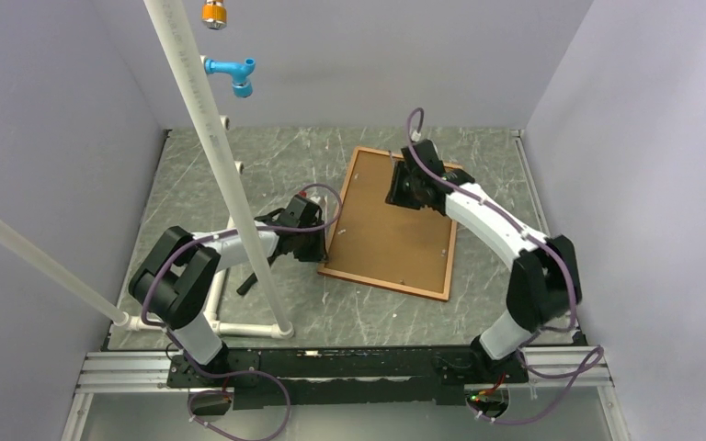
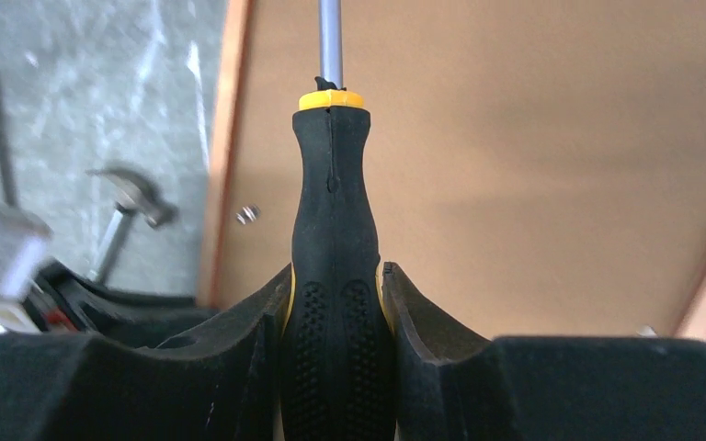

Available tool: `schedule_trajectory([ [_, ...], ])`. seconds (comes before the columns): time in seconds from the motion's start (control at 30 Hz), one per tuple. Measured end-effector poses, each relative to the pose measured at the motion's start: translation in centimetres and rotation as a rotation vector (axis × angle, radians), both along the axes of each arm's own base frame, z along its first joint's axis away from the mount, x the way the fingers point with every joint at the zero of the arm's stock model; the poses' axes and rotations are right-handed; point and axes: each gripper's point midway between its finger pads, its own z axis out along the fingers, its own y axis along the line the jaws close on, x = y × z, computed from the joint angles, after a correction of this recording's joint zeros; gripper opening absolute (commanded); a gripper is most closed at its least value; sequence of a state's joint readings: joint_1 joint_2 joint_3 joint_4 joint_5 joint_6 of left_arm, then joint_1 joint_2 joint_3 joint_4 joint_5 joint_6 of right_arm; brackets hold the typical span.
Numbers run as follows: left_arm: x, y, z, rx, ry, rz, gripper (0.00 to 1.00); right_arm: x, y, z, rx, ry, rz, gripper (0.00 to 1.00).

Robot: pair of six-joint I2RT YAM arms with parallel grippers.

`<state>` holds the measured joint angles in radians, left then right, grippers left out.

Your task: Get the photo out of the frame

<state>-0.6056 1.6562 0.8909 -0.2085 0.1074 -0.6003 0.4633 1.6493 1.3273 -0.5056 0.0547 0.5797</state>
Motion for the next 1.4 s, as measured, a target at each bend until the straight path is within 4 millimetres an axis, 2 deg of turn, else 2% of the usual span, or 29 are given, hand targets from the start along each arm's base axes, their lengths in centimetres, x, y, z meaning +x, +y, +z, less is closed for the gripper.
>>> schedule_trajectory([
  [0.1, 0.1, 0.6, -0.1, 0.022, 0.004, -0.012, 0.00, -2.9, -2.0, -0.3, -0.043, 0.013, -0.003, 0.00],
  [0.2, 0.4, 1.8, 0.1, 0.039, 0.002, -0.007, 0.03, -5.6, -4.7, -2.0, -0.091, 0.055, -0.016, 0.00],
  [0.33, 0.1, 3.4, 0.2, 0.061, 0.012, 0.001, 0.26, -8.5, -8.9, -3.9, -0.088, 0.123, -0.071, 0.00],
  [0.4, -0.3, 3.9, 0.4, 0.058, 0.015, 0.001, 0.45, -9.2, -10.4, -4.6, -0.046, 0.147, -0.102, 0.00],
  [0.5, -1.3, 3.8, 1.1, 0.025, 0.024, -0.001, 0.67, -10.0, -10.9, -4.9, -0.004, 0.170, -0.108, 0.00],
  [0.67, -3.1, 3.7, 2.6, -0.067, 0.029, 0.051, 0.82, -10.5, -9.9, -4.6, 0.033, 0.167, -0.056, 0.00],
  [0.7, -3.4, 3.7, 2.9, -0.086, 0.035, 0.074, 0.83, -10.7, -9.9, -4.6, 0.034, 0.164, -0.054, 0.00],
  [0.87, -4.7, 3.6, 4.1, -0.188, 0.096, 0.223, 0.76, -11.4, -10.0, -4.4, 0.039, 0.149, -0.043, 0.00],
  [1.03, -5.3, 3.5, 4.1, -0.249, 0.222, 0.412, 0.72, -11.8, -9.9, -4.5, 0.039, 0.147, -0.036, 0.00],
  [1.17, -6.3, 3.8, 3.1, -0.247, 0.349, 0.571, 0.74, -11.8, -9.8, -4.5, 0.038, 0.147, -0.031, 0.00],
  [1.27, -7.0, 4.1, 1.5, -0.217, 0.452, 0.676, 0.75, -11.9, -9.7, -4.4, 0.038, 0.144, -0.027, 0.00],
  [1.4, -7.4, 4.1, 0.0, -0.191, 0.534, 0.760, 0.72, -12.3, -9.8, -4.6, 0.036, 0.145, -0.024, 0.00],
])
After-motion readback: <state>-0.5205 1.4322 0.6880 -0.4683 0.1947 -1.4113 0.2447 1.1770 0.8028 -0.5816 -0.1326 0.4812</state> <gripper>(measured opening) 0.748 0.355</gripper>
